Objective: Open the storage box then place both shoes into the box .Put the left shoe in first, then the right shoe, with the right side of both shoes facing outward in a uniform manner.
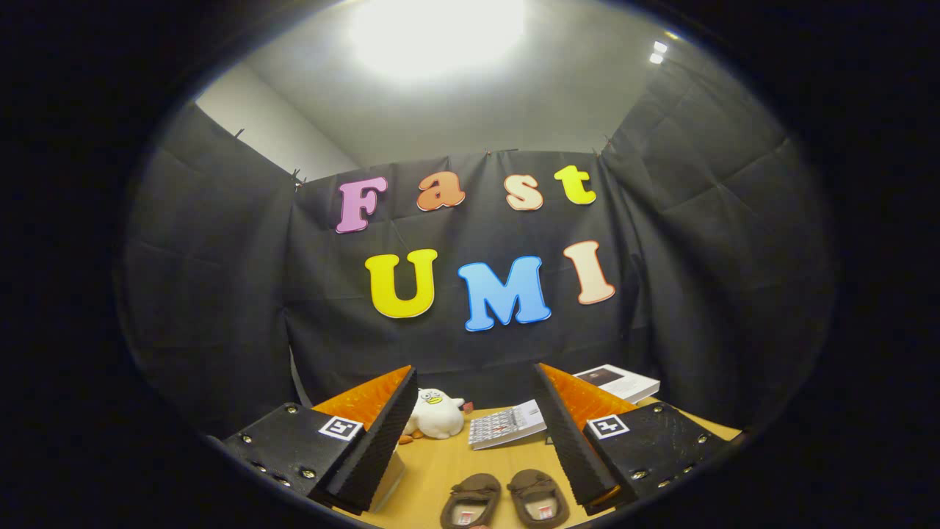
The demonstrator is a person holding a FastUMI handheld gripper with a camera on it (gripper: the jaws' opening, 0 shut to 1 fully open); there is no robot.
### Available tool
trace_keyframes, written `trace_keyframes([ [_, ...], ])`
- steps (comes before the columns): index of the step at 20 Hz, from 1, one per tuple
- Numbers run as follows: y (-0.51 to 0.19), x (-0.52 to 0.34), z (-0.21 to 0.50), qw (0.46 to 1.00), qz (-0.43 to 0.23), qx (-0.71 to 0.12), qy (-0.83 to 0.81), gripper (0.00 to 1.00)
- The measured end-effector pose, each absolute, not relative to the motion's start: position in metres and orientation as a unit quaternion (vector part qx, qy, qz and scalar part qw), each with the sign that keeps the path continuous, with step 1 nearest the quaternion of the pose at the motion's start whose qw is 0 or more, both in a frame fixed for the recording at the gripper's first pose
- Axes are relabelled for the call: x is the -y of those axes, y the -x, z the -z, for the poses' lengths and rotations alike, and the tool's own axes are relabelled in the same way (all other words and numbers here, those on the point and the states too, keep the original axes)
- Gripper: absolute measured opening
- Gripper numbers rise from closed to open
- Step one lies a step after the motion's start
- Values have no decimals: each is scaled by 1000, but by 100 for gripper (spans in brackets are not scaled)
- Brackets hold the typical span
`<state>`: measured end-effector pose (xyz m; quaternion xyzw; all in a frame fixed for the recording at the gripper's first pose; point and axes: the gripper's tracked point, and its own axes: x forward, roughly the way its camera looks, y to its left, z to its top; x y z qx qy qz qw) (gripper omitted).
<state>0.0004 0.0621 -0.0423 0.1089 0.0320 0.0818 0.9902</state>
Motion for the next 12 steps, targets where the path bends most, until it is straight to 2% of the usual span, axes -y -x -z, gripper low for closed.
trace_keyframes([
  [6, -2, -106, 89, 965, -117, -105, -209, 96],
  [12, 2, -149, 145, 911, -137, -201, -333, 98],
])
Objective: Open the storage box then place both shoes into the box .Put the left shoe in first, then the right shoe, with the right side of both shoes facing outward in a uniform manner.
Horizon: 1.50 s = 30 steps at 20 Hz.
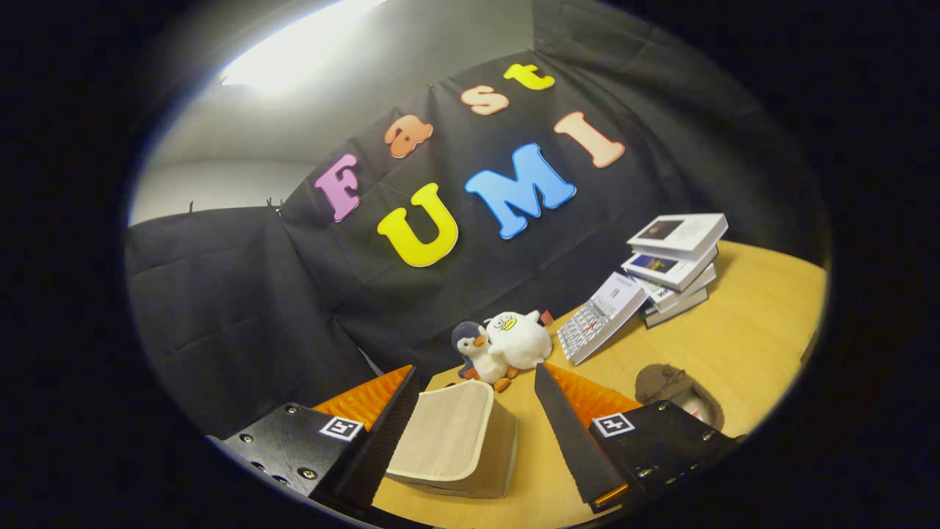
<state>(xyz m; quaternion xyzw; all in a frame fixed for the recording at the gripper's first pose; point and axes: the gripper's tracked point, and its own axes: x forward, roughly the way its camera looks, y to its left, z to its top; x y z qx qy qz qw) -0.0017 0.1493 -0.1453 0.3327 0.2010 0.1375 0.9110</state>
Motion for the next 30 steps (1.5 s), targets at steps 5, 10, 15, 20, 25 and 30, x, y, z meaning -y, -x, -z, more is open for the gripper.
trace_keyframes([
  [5, 8, -181, 183, 865, -153, -265, -399, 98],
  [10, 17, -219, 217, 795, -179, -322, -483, 98],
  [15, 25, -248, 247, 726, -186, -375, -546, 97],
  [20, 26, -265, 271, 683, -178, -403, -583, 98],
  [25, 26, -279, 278, 631, -180, -421, -627, 94],
  [30, 24, -287, 276, 629, -186, -436, -616, 65],
])
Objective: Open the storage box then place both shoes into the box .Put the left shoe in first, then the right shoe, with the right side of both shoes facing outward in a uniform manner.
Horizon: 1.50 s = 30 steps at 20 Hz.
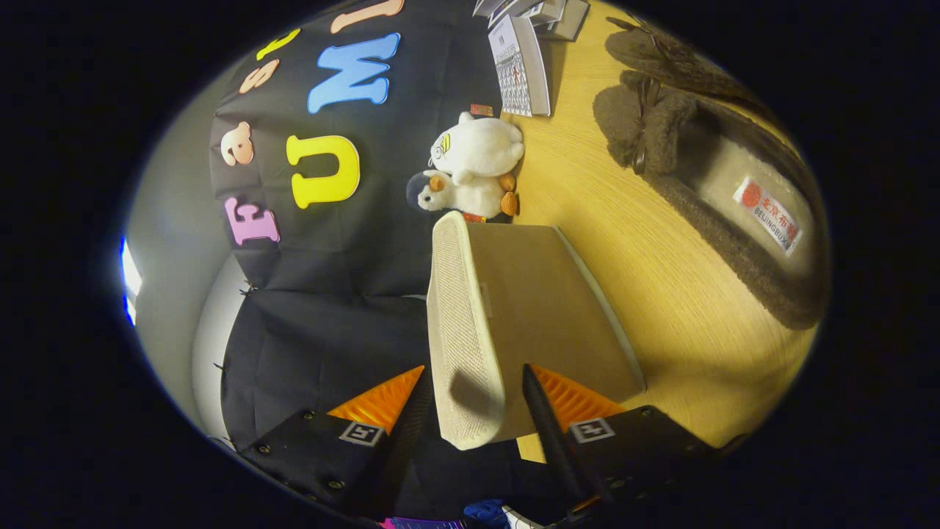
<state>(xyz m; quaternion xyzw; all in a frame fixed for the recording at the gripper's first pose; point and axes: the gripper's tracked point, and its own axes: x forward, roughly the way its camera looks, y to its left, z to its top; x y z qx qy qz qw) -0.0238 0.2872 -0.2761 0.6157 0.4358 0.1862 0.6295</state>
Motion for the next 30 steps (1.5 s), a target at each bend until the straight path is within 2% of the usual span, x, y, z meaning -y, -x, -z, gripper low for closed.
trace_keyframes([
  [2, 20, -287, 273, 632, -189, -437, -611, 32],
  [5, 20, -291, 268, 640, -210, -429, -602, 31],
  [6, 4, -284, 272, 643, -188, -422, -610, 17],
  [7, 12, -282, 262, 642, -197, -423, -609, 2],
  [11, 12, -287, 247, 670, -216, -430, -566, 1],
  [20, 4, -308, 158, 720, -283, -406, -486, 1],
  [30, 8, -369, 102, 789, -312, -401, -347, 2],
])
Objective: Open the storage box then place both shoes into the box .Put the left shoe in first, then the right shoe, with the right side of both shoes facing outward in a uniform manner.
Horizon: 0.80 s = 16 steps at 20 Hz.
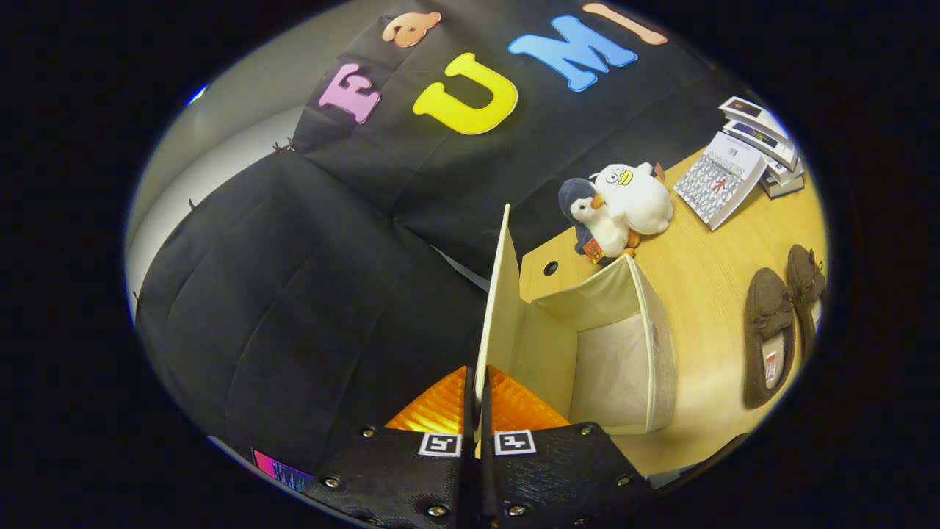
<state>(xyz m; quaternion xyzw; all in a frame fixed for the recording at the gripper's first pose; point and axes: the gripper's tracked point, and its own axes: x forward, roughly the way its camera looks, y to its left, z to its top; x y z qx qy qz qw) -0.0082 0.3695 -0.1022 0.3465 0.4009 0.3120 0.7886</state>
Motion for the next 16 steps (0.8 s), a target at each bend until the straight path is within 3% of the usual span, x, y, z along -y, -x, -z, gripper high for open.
trace_keyframes([
  [11, 20, -460, 77, 799, -346, -401, -283, 3],
  [14, 28, -482, 73, 802, -361, -397, -262, 7],
  [16, 31, -491, 71, 809, -374, -387, -239, 23],
])
